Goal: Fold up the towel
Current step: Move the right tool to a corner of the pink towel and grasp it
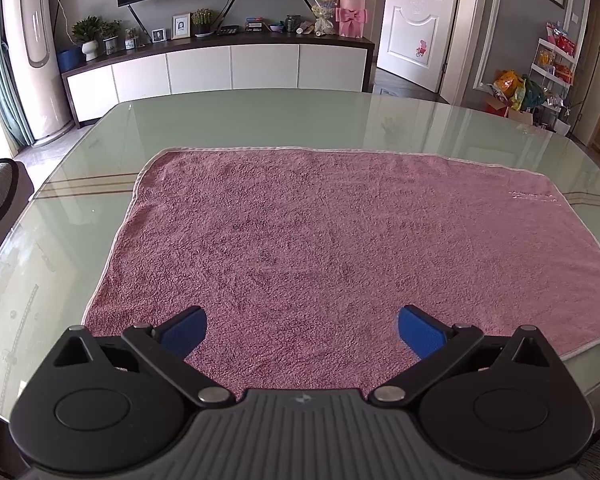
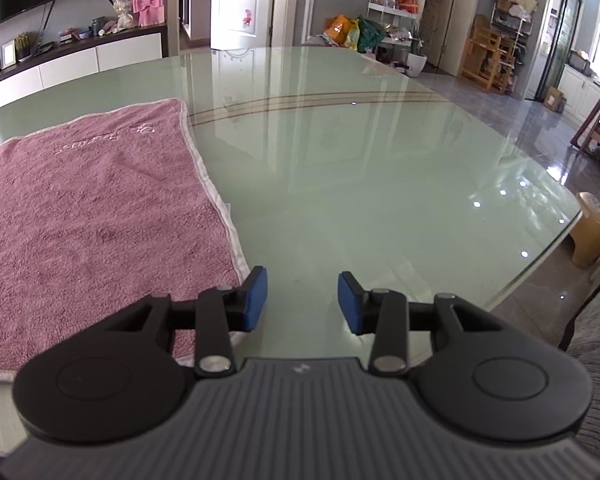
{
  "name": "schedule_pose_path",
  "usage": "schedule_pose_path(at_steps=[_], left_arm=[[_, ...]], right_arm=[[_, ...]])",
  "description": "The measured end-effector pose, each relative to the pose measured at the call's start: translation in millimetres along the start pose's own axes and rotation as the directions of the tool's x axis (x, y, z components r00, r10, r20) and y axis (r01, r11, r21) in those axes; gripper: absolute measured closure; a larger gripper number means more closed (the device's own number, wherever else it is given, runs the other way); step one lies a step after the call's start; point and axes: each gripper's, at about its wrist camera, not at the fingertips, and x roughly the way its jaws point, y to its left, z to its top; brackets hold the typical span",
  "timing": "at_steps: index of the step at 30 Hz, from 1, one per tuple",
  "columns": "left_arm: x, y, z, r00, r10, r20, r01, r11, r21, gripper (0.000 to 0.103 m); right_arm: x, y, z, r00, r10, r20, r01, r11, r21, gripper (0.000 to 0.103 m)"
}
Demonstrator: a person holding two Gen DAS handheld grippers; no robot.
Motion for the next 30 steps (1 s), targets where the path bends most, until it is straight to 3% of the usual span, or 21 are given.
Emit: schedule_pose_path(at_steps=[5, 8, 15, 19, 30], left_arm=[[0.1, 0.8, 1.5, 1.0, -0.001, 0.001, 0.001, 1.0, -0.003, 0.0], [-0.8, 1.5, 2.1, 1.0, 0.01, 0.002, -0.01, 1.0, 0.003, 0.0], [-1.0, 5.0, 3.0, 1.0, 0.019, 0.002, -0.019, 1.0, -0.002, 0.0], [0.5, 5.3, 2.6, 1.0, 0.017, -0.002, -0.017, 1.0, -0.004, 0.0], [-2.1, 4.4, 1.9, 1.0, 0.017, 0.0, -0.017, 1.0, -0.008, 0.0]], right_arm=[[-3.8, 2.4, 1.0, 1.0, 0.024, 0.002, -0.024, 1.0, -0.012, 0.076], [-8.6, 3.6, 1.3, 0.997, 0.077, 0.001, -0.077, 0.997, 0.02, 0.068], [-19.7, 0.0, 3.7, 0.997, 0.067, 0.036, -0.069, 0.996, 0.049, 0.068], [-18.1, 3.4, 2.4, 0.996, 0.084, 0.017, -0.085, 0.996, 0.022, 0.068], [-15.1, 7.2, -7.2, 0.993, 0.116, 0.014, -0.116, 0.993, -0.008, 0.078]])
